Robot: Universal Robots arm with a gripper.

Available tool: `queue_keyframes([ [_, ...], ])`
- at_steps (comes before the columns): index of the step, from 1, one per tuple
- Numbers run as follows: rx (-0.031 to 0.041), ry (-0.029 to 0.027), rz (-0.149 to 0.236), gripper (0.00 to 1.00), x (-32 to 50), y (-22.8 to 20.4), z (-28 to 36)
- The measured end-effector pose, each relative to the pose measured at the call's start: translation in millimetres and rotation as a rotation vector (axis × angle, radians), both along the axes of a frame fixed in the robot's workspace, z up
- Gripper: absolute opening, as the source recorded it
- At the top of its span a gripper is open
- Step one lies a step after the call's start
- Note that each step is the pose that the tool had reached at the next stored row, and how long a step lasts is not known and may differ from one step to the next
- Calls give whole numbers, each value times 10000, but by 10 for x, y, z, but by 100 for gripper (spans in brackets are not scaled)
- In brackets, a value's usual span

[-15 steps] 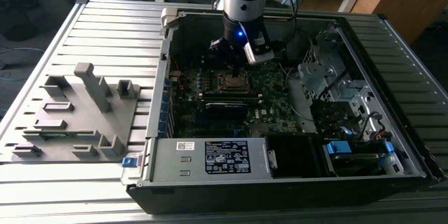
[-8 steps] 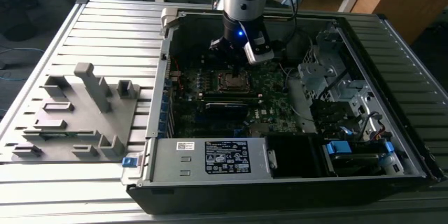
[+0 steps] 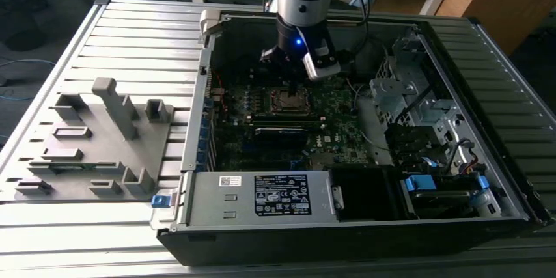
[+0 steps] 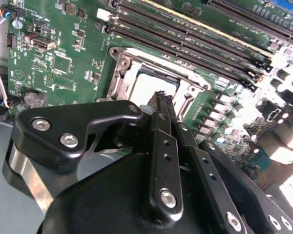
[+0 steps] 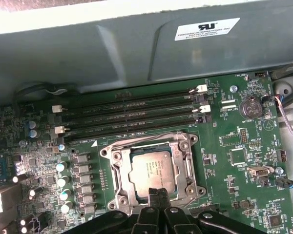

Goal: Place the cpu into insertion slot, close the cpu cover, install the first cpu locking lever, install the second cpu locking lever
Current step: 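Install the second cpu locking lever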

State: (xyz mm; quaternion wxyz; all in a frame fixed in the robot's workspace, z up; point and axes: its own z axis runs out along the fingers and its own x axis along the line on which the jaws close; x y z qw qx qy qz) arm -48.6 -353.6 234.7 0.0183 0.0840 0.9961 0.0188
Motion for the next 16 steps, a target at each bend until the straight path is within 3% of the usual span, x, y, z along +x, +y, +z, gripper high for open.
queue_keyframes([
  [16,1,-1,-1,11,0,-113,0],
])
